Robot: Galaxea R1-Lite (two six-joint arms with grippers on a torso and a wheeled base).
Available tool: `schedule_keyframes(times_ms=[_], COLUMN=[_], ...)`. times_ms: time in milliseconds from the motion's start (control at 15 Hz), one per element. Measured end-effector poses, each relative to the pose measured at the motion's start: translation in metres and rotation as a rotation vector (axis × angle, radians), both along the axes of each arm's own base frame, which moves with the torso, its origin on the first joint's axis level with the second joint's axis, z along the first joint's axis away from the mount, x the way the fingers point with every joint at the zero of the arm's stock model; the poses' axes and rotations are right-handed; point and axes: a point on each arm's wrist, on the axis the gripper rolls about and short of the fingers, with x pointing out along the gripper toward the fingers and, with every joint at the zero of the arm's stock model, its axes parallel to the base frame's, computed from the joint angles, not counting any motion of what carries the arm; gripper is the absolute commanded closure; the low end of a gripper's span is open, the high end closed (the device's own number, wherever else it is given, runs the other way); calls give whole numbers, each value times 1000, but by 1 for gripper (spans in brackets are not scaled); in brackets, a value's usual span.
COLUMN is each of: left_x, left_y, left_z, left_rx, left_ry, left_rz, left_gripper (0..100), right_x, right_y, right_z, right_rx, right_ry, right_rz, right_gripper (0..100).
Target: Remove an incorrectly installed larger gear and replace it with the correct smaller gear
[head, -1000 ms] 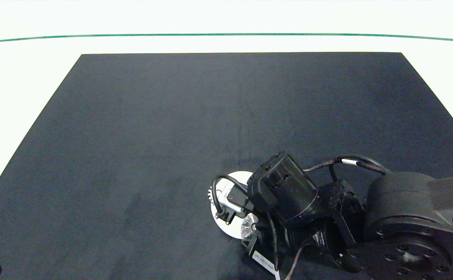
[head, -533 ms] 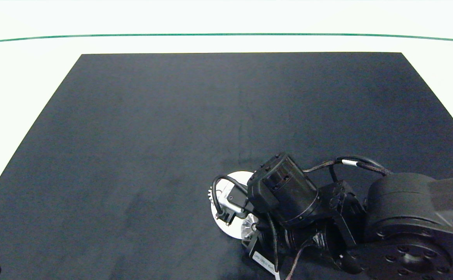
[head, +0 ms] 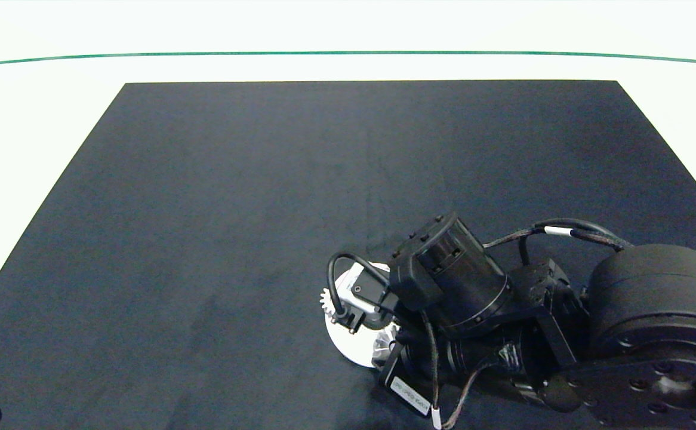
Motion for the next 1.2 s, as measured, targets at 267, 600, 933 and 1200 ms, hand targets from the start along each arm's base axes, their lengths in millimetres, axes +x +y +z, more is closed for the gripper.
schedule_keyframes(times_ms=[267, 600, 933, 1200], left_x=[0, 1, 1, 1], left_y=[0, 0, 0, 0], left_z=[-1, -2, -2, -2], left_rx=[1, 3, 3, 3], left_ry=[2, 9, 9, 9], left_rz=[1, 2, 3, 3], left_gripper=[0, 0, 0, 0], right_x=[-4, -6, -6, -7], right_y=[1, -2, -3, -4], right_z=[4, 9, 14, 12], right_rx=[10, 7, 23, 17], right_ry=[-7, -19, -23, -15], right_rz=[9, 0, -4, -9], right_gripper=[66, 0, 0, 0])
